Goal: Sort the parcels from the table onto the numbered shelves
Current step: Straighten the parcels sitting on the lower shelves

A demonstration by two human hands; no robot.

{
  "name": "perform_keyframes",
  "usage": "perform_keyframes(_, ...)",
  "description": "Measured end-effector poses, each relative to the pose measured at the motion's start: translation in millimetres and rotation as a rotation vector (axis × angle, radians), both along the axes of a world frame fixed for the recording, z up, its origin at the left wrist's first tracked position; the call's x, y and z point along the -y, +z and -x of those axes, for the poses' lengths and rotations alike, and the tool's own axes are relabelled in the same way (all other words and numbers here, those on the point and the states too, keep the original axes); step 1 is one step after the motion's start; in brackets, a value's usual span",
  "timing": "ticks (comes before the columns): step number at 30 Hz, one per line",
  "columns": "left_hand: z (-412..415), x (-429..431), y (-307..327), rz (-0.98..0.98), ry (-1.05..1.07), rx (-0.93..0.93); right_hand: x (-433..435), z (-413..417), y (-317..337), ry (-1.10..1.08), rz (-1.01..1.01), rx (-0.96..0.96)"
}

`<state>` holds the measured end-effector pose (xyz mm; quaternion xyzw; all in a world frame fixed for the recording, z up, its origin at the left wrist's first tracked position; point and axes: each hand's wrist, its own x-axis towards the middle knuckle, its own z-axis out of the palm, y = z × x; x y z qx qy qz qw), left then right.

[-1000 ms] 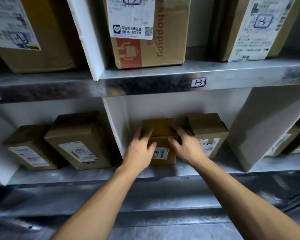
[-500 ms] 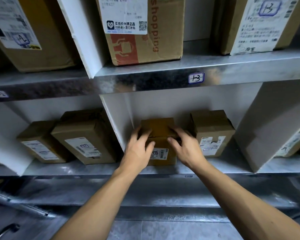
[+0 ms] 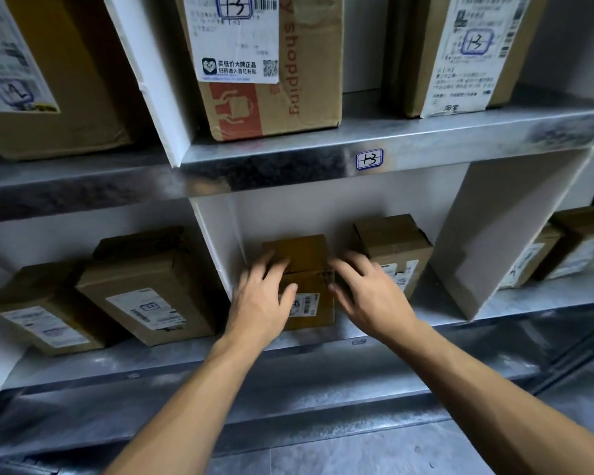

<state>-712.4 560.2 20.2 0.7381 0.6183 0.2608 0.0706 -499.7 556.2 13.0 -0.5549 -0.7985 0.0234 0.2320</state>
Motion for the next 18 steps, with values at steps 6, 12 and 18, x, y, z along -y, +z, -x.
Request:
perform_keyframes(6,-8,-1,5,-0.055,-0.123,-0.076,19,-24,10,-0.074,-0.068,0.153)
perform_keyframes(12,-36,-3,5,-0.118,-0.188,-0.024,30,-53,12,-0.127,-0.145,0.155)
perform_keyframes(18,-74,-13,14,-0.12,-0.293,-0.009,3,-99,19,-0.218,-0.119,0.011)
